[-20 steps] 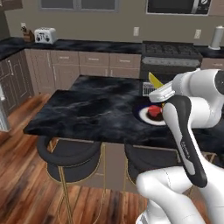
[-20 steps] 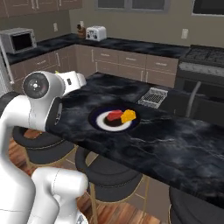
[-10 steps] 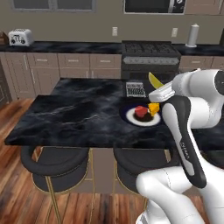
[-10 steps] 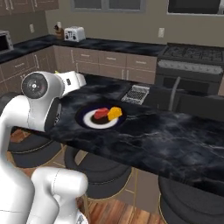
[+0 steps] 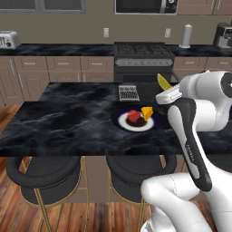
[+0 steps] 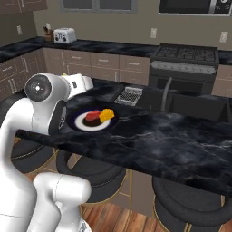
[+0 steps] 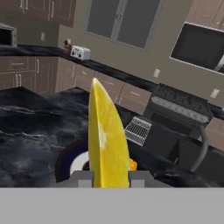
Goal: Take the cheese, steak, and lemon wedge from the fridge and place them on the plate on the dining counter to create an appetizer plate.
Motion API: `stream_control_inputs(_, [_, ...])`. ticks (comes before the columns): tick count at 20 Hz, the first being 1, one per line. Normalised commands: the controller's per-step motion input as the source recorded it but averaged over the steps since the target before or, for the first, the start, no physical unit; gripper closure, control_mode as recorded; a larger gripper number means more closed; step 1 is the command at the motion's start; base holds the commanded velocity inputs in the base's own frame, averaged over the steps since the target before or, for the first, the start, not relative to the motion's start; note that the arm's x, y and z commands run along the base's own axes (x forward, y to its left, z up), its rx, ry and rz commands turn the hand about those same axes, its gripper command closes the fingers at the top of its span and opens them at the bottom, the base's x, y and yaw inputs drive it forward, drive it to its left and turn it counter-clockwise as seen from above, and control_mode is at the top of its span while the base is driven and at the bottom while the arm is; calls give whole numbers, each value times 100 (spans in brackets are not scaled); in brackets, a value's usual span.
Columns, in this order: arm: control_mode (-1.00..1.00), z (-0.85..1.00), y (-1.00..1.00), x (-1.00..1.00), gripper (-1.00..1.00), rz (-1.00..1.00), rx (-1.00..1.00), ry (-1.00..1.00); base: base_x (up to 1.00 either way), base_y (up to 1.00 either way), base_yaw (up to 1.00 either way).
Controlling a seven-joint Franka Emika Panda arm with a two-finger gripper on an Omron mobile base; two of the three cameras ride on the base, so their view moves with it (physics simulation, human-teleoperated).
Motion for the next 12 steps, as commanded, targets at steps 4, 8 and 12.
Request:
stream_control_inputs(4, [-100,0,-6,60,100,-17,0,4,0,0,0])
stream_control_inputs(8, [-100,-4,0,83,100,-13,0,15,0,0,0])
stream_control_inputs(12, [-100,-13,0,61,100,-11,0,16,0,0,0])
